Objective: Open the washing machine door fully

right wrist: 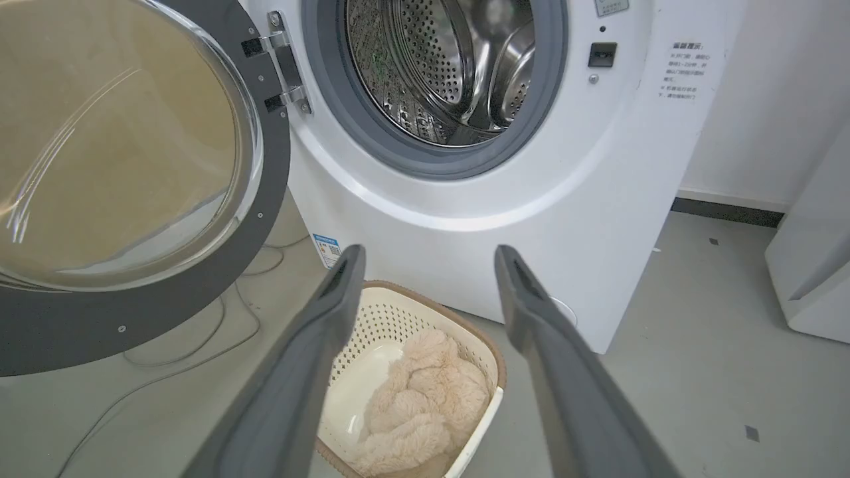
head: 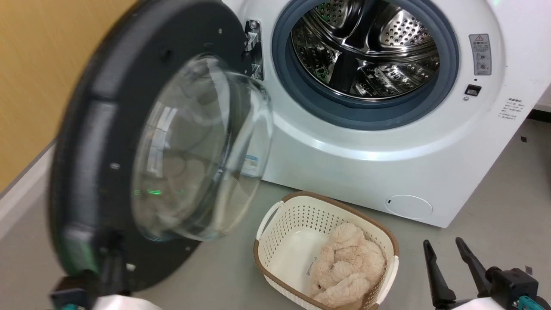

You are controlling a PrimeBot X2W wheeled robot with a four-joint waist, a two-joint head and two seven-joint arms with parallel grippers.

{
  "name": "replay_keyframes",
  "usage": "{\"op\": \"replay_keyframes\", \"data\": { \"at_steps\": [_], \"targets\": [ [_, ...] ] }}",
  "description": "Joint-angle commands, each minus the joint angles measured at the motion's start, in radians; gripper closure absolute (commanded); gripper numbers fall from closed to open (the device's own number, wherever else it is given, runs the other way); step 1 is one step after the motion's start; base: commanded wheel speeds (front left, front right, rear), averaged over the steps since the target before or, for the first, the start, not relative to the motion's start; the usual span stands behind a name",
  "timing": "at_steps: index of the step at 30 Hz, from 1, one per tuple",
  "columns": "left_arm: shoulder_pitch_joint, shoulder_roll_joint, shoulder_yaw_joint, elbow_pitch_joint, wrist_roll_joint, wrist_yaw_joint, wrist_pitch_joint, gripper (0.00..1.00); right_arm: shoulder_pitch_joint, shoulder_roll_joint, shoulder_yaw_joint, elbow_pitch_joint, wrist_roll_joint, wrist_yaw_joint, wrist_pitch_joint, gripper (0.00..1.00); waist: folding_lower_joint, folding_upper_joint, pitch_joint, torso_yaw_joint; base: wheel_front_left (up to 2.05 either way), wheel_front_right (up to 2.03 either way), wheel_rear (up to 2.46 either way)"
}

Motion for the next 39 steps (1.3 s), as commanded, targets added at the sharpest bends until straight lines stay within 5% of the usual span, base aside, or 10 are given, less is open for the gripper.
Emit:
{"op": "replay_keyframes", "data": {
  "at_steps": [1,15,27,28,29,39],
  "targets": [
    [-0.025,0.015,0.026,0.03,-0.011,-0.005,-0.016,1.0,-0.014,0.003,-0.004,0.0,-0.006,0.001,0.002,0.0,-0.0001,0.0,0.0,-0.002,0.0,0.0,0.0],
    [-0.125,0.047,0.203,0.319,-0.056,-0.062,-0.075,1.0,-0.01,0.003,0.008,0.008,0.001,0.001,0.011,0.0,-0.0001,0.0,-0.01,-0.036,0.0,0.0,0.0],
    [-0.025,-0.066,0.251,0.251,0.048,-0.099,-0.076,1.0,0.0,0.003,0.029,0.022,0.006,0.001,0.011,0.0,-0.0001,0.0,-0.041,-0.059,0.0,0.0,0.0],
    [-0.005,-0.079,0.243,0.233,0.063,-0.101,-0.076,0.62,0.001,0.003,0.028,0.022,0.007,0.001,0.01,0.0,-0.0001,0.0,-0.044,-0.062,0.0,0.0,0.0],
    [0.015,-0.09,0.233,0.218,0.081,-0.099,-0.076,0.0,0.002,0.003,0.028,0.023,0.007,0.001,0.009,0.0,-0.0001,0.0,-0.047,-0.065,0.0,0.0,0.0],
    [0.093,-0.161,0.119,0.077,0.175,-0.122,-0.076,0.0,0.003,0.003,0.024,0.019,0.0,0.001,0.012,0.0,-0.0001,0.0,-0.069,-0.103,0.0,0.0,0.0]
  ]
}}
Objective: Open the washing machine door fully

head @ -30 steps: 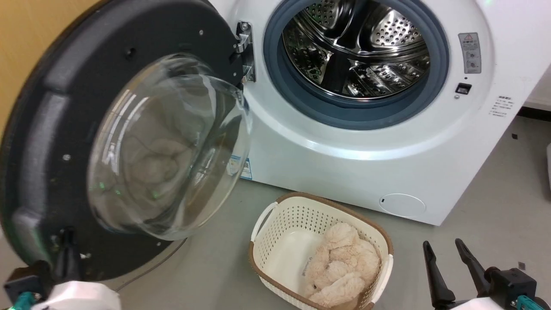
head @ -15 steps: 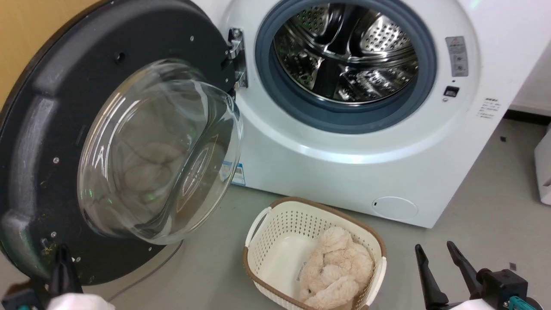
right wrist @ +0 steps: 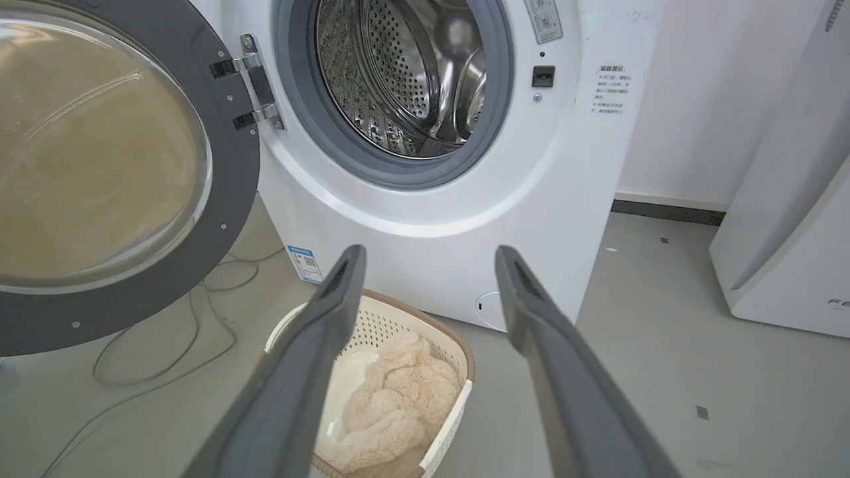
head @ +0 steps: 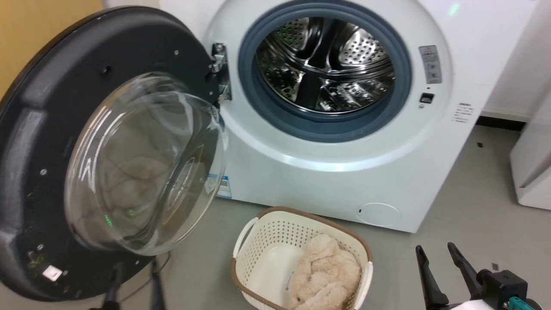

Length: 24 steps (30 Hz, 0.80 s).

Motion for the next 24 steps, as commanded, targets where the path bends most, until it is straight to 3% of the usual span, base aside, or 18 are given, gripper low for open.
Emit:
{"op": "replay_keyframes", "data": {
  "at_steps": [1,10,17,24],
  "targets": [
    [0.006,-0.004,-0.007,-0.008,0.006,-0.004,-0.005,0.0,0.0,0.003,-0.001,-0.003,-0.006,0.001,0.004,0.0,0.0,0.0,-0.004,-0.013,0.0,0.0,0.0],
    [-0.06,-0.007,-0.112,0.019,0.051,-0.042,0.021,0.0,0.005,0.003,-0.003,-0.022,-0.044,0.001,0.021,0.0,0.0,0.0,-0.022,-0.117,0.0,0.0,0.0],
    [-0.088,0.015,-0.118,0.053,0.061,-0.041,0.053,0.0,0.016,0.003,-0.005,-0.052,-0.06,0.001,0.024,0.0,0.0,0.0,-0.029,-0.189,0.0,0.0,0.0],
    [-0.083,0.026,-0.103,0.064,0.052,-0.027,0.066,0.0,0.026,0.003,0.006,-0.09,-0.053,0.001,0.027,0.0,0.0,0.0,-0.03,-0.207,0.0,0.0,0.0]
  ]
}}
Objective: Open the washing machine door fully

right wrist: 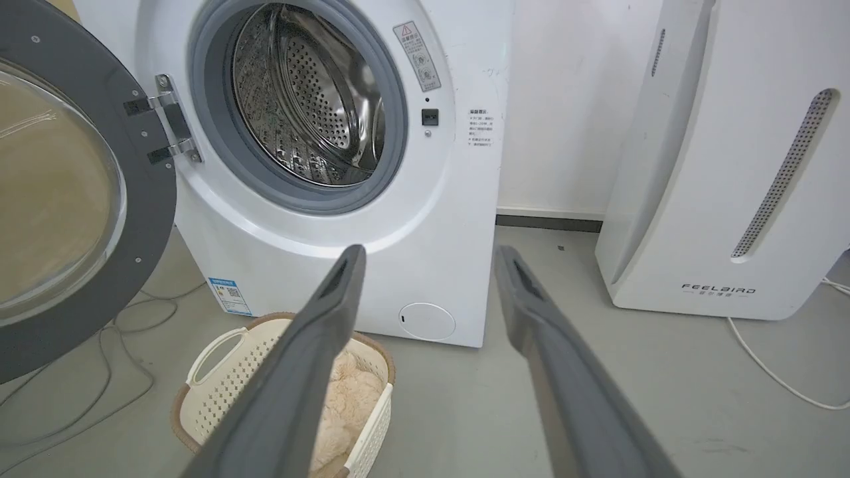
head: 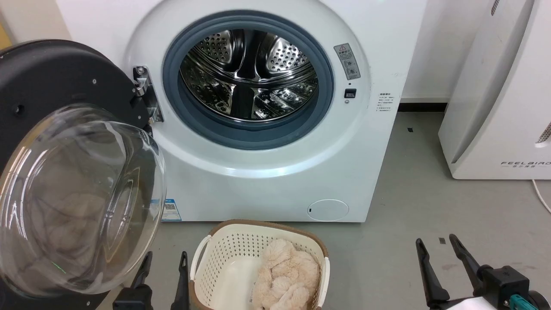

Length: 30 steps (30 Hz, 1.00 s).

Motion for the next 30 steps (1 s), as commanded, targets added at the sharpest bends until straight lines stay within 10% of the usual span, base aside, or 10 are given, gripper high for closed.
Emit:
{"op": "replay_keyframes", "data": {
  "at_steps": [1,4,5,30],
  "targets": [
    [-0.004,0.003,0.001,0.002,-0.005,0.005,0.002,0.0,0.015,0.003,0.003,-0.008,0.003,0.001,0.001,0.0,0.0,0.0,0.0,0.001,0.0,0.0,0.0],
    [0.0,0.005,0.001,0.002,-0.011,0.006,0.007,0.0,0.018,0.003,0.007,-0.012,0.011,0.001,0.0,0.0,0.0,0.0,0.001,0.002,0.0,0.0,0.0],
    [0.0,0.001,0.0,0.0,-0.007,0.004,0.006,1.0,0.001,0.0,0.007,-0.006,0.008,0.0,0.0,1.0,0.0,0.0,0.001,0.002,0.0,0.0,0.0],
    [-0.023,-0.016,0.022,-0.014,0.017,-0.017,0.039,1.0,-0.023,0.0,0.005,0.0,-0.01,0.0,0.013,1.0,0.0,0.0,0.012,-0.002,0.0,0.0,0.0]
  ]
}}
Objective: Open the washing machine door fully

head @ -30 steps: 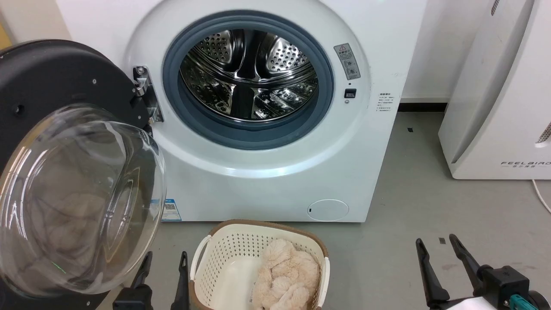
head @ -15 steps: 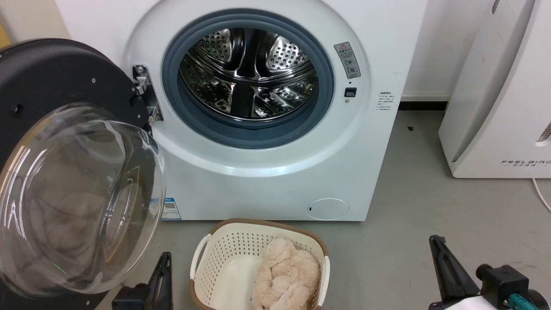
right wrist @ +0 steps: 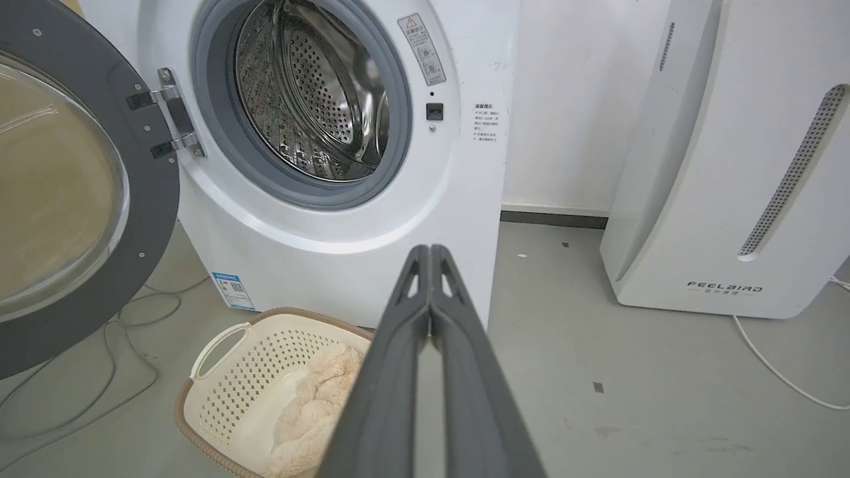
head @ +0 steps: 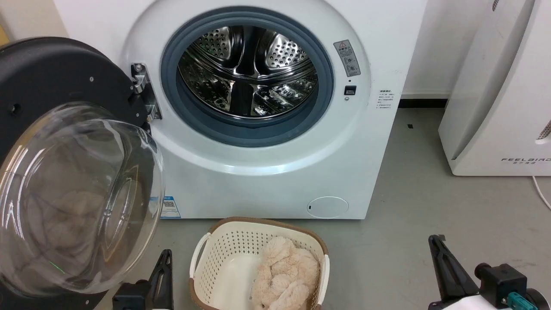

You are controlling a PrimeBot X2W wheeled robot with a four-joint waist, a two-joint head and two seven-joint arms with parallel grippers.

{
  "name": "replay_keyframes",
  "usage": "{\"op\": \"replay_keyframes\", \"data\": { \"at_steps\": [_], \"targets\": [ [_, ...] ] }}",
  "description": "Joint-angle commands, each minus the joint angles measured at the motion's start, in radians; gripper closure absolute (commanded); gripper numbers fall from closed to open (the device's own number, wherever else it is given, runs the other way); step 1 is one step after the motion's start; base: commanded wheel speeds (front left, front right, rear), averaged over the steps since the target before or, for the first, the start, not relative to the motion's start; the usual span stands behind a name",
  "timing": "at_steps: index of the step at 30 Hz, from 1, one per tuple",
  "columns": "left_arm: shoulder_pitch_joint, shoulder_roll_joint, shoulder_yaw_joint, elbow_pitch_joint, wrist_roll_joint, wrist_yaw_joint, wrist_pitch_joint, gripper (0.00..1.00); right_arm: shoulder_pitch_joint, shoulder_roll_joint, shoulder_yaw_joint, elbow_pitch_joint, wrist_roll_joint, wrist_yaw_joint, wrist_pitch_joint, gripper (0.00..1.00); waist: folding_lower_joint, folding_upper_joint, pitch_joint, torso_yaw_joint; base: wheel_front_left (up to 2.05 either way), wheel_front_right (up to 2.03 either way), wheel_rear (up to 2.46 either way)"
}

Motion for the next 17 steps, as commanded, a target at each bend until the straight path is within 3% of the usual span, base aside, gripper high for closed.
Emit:
{"op": "replay_keyframes", "data": {
  "at_steps": [1,17],
  "targets": [
    [-0.017,-0.004,0.006,-0.006,0.008,-0.005,0.007,1.0,-0.018,0.0,-0.001,0.002,-0.009,0.0,0.004,1.0,0.0,0.0,0.001,0.0,0.0,0.0,0.0],
    [-0.036,-0.017,0.024,-0.017,0.027,-0.022,0.033,1.0,-0.036,0.001,-0.002,0.006,-0.023,0.0,0.014,1.0,0.0,0.0,0.01,-0.003,0.0,0.0,0.0]
  ]
}}
